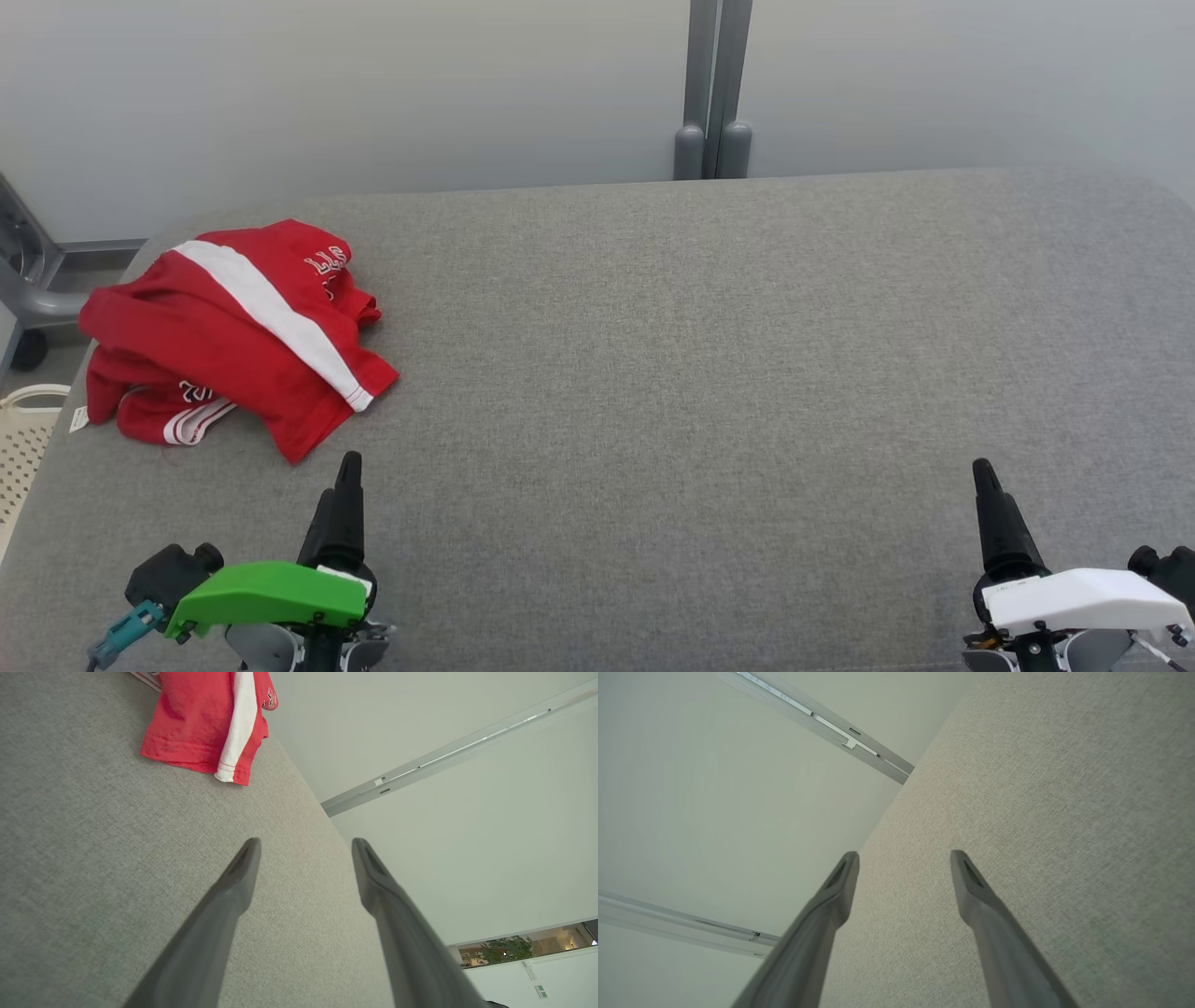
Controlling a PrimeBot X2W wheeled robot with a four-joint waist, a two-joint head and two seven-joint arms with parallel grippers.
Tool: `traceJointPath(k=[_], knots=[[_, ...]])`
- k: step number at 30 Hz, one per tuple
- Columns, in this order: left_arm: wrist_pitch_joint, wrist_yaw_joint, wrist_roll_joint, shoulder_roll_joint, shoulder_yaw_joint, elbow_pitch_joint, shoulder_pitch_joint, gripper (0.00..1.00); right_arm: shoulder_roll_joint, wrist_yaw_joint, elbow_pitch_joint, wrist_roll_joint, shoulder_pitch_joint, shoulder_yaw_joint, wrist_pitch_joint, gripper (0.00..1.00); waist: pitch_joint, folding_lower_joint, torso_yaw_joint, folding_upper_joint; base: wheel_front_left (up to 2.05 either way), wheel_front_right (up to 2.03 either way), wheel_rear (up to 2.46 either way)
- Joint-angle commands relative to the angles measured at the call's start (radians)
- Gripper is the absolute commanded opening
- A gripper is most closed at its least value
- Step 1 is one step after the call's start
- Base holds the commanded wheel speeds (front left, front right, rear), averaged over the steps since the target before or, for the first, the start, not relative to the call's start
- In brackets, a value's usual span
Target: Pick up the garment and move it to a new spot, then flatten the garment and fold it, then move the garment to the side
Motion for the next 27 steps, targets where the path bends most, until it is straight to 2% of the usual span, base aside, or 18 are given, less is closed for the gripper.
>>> traceJointPath(k=[1, 3, 18, 27], knots=[[-0.009, 0.004, 0.035, 0.005, -0.004, -0.011, -0.005, 1.00, -0.008, 0.000, -0.007, -0.032, -0.024, 0.003, -0.009, 1.00, -0.001, 0.0000, 0.000, 0.0000, 0.00, 0.00, 0.00], [-0.021, 0.011, 0.100, 0.009, -0.015, -0.007, -0.005, 1.00, -0.009, 0.000, 0.000, -0.103, -0.029, 0.004, -0.013, 1.00, -0.004, 0.0000, 0.000, 0.0000, 0.00, 0.00, 0.00], [-0.069, 0.058, 0.391, 0.029, -0.060, -0.006, 0.003, 1.00, -0.010, 0.000, -0.008, -0.387, -0.042, 0.025, 0.012, 1.00, -0.021, 0.0000, 0.004, 0.0000, 0.00, 0.00, 0.00], [-0.098, 0.084, 0.514, 0.040, -0.076, 0.028, -0.002, 1.00, -0.011, 0.000, -0.005, -0.530, -0.050, 0.050, 0.042, 1.00, -0.033, 0.0000, 0.007, 0.0000, 0.00, 0.00, 0.00]])
